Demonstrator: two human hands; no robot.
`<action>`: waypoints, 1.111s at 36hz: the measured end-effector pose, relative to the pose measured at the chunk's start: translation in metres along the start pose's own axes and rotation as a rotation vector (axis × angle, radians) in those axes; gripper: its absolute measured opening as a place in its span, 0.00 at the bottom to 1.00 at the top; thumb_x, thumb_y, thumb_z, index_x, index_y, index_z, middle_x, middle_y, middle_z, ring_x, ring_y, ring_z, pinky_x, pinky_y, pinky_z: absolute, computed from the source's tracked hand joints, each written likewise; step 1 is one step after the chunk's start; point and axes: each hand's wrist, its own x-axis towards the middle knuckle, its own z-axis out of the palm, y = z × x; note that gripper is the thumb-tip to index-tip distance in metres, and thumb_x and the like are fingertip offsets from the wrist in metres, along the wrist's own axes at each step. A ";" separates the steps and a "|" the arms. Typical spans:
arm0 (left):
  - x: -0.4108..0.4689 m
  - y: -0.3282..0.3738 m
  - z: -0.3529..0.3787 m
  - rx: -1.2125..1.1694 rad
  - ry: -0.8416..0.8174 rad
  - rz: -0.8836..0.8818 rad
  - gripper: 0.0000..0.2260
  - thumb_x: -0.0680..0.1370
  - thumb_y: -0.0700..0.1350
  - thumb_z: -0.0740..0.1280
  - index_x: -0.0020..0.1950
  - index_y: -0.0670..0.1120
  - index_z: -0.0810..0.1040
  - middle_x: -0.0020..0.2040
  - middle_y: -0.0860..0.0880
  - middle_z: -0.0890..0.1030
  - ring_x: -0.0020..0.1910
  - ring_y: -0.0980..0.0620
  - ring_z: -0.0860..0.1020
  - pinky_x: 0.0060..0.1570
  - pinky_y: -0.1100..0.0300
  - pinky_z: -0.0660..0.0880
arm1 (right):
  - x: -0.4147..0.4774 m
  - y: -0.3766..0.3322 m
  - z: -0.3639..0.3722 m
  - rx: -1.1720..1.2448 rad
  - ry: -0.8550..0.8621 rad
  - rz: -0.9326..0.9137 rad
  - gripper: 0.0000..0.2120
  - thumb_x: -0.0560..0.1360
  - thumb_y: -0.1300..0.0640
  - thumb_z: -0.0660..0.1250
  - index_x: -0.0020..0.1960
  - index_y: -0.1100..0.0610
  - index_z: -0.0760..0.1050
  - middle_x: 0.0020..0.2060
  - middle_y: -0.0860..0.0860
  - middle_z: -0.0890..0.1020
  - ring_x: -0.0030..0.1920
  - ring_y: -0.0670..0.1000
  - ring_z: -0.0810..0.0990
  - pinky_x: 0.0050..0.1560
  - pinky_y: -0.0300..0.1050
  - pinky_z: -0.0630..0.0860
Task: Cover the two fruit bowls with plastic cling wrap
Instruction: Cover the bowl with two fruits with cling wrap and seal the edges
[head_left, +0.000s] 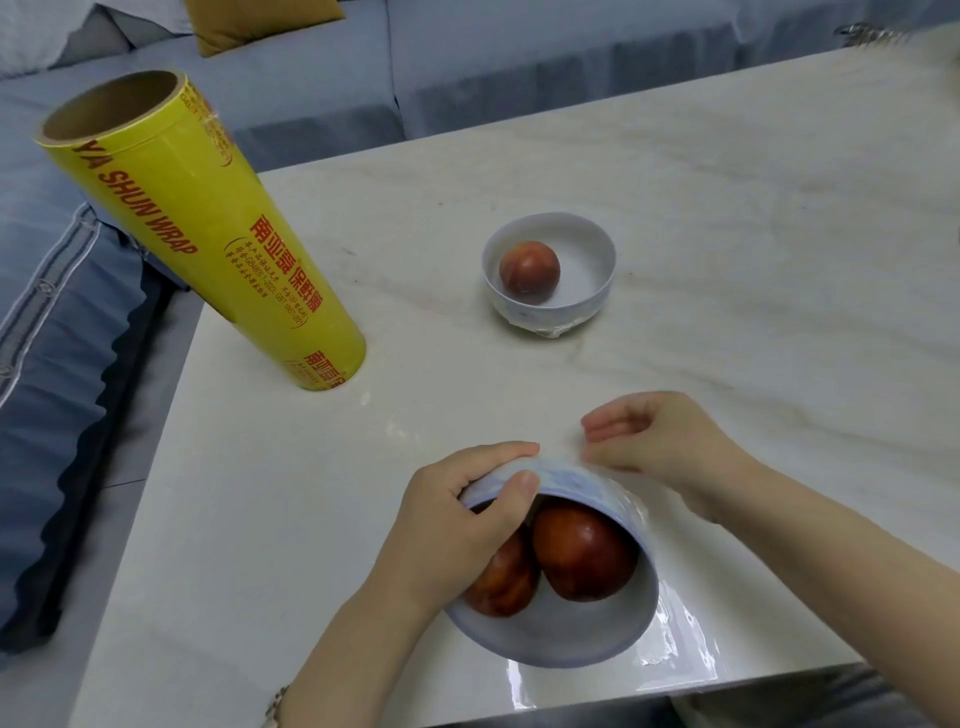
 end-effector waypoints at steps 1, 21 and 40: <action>0.001 -0.001 0.000 -0.004 0.003 -0.002 0.10 0.63 0.61 0.63 0.41 0.64 0.79 0.44 0.70 0.81 0.49 0.69 0.78 0.47 0.76 0.70 | 0.000 -0.001 -0.005 0.004 0.057 -0.083 0.12 0.67 0.69 0.72 0.36 0.53 0.78 0.34 0.50 0.81 0.33 0.45 0.79 0.33 0.26 0.74; 0.005 -0.010 -0.003 -0.027 0.105 -0.075 0.06 0.72 0.50 0.64 0.42 0.56 0.82 0.42 0.66 0.83 0.47 0.69 0.79 0.46 0.77 0.70 | -0.026 0.003 0.015 -0.057 -0.385 -0.170 0.21 0.74 0.42 0.59 0.51 0.57 0.80 0.49 0.53 0.83 0.50 0.46 0.81 0.58 0.45 0.74; 0.019 -0.008 -0.011 -0.218 0.099 -0.311 0.06 0.71 0.44 0.64 0.37 0.49 0.79 0.42 0.54 0.82 0.44 0.57 0.78 0.44 0.68 0.73 | -0.021 0.011 -0.002 0.154 -0.232 -0.057 0.09 0.74 0.56 0.64 0.48 0.54 0.83 0.40 0.49 0.84 0.38 0.44 0.81 0.36 0.32 0.75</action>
